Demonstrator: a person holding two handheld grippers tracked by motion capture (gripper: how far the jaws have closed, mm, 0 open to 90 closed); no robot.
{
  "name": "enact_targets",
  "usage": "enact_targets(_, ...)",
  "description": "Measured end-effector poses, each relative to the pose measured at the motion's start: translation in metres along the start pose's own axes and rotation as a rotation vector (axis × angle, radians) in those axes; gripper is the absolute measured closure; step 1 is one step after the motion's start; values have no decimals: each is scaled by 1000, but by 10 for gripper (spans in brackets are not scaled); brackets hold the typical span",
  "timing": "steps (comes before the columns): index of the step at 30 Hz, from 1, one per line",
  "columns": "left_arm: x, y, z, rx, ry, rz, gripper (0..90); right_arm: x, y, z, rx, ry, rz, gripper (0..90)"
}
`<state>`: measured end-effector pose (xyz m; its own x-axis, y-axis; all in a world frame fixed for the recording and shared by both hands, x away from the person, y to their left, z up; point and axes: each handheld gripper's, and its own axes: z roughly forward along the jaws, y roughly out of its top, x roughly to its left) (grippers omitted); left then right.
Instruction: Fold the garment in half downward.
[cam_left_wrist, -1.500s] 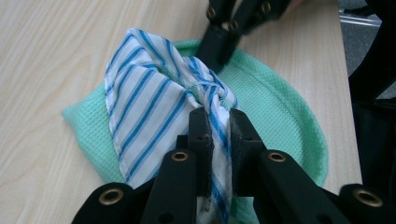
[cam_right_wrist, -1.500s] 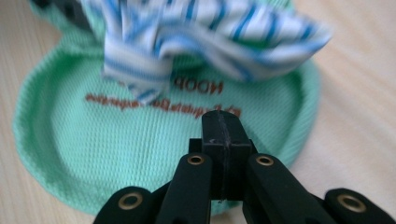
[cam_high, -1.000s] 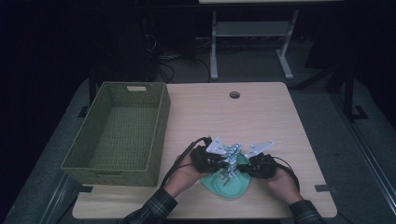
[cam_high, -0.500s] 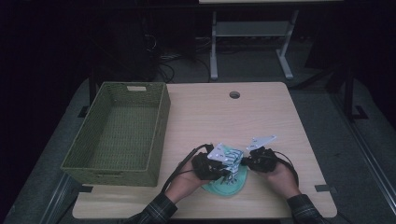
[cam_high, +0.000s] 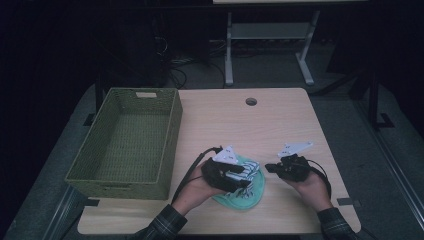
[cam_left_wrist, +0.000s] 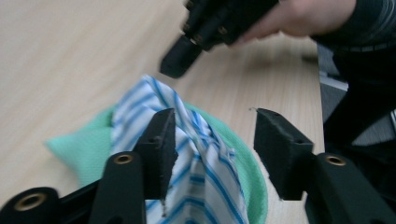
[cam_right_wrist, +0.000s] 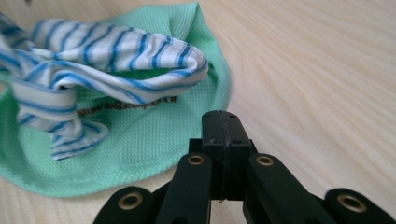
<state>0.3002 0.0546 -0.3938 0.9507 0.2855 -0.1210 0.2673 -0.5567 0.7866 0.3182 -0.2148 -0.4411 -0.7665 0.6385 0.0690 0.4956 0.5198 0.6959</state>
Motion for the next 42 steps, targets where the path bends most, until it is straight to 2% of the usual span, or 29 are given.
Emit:
enact_targets(3, 9, -4, -12, -10, 41, -29, 609, 3, 5, -3, -16, 6, -10, 898)
enact_targets(5, 14, -10, -17, 12, 85, -47, 702, 6, 10, -5, -28, 10, -26, 898)
enact_targets(7, 20, -19, -16, 57, 135, -59, 785, 9, 15, -6, -42, 13, -38, 898)
enact_targets(9, 25, -29, -14, 81, 136, -91, 822, 11, 19, -6, -45, 18, -49, 898)
enact_targets(12, 28, -37, -9, 109, 123, -106, 842, 12, 19, -4, -41, 21, -52, 898)
enact_targets(13, 26, -38, -7, 104, 108, -112, 846, 13, 19, -4, -40, 21, -55, 898)
enact_targets(16, 19, -34, 1, 108, 43, -99, 862, 12, 19, -5, -45, 21, -53, 898)
enact_targets(20, 6, -29, 14, 116, 7, -69, 863, 10, 18, -9, -48, 16, -43, 898)
enact_targets(23, 2, -28, 24, 125, -10, -60, 860, 10, 17, -12, -57, 14, -45, 898)
enact_targets(30, -7, -28, 45, 145, -13, -45, 834, 20, 23, -22, -91, 26, -73, 898)
enact_targets(32, -9, -28, 51, 154, -7, -36, 825, 25, 25, -21, -93, 53, -80, 898)
enact_targets(34, -10, -29, 56, 172, 6, -23, 822, 28, 23, -14, -73, 66, -96, 898)
enact_targets(36, -9, -30, 55, 175, 7, -19, 811, 28, 18, -5, -39, 77, -86, 898)
enact_targets(37, -9, -30, 54, 158, 12, -31, 791, 28, 15, 0, -26, 81, -84, 898)
enact_targets(39, -9, -28, 47, 142, 22, -36, 735, 27, 10, 6, 2, 82, -80, 898)
enact_targets(42, -10, -28, 33, 112, 34, -42, 717, 25, 6, 11, 15, 84, -76, 898)
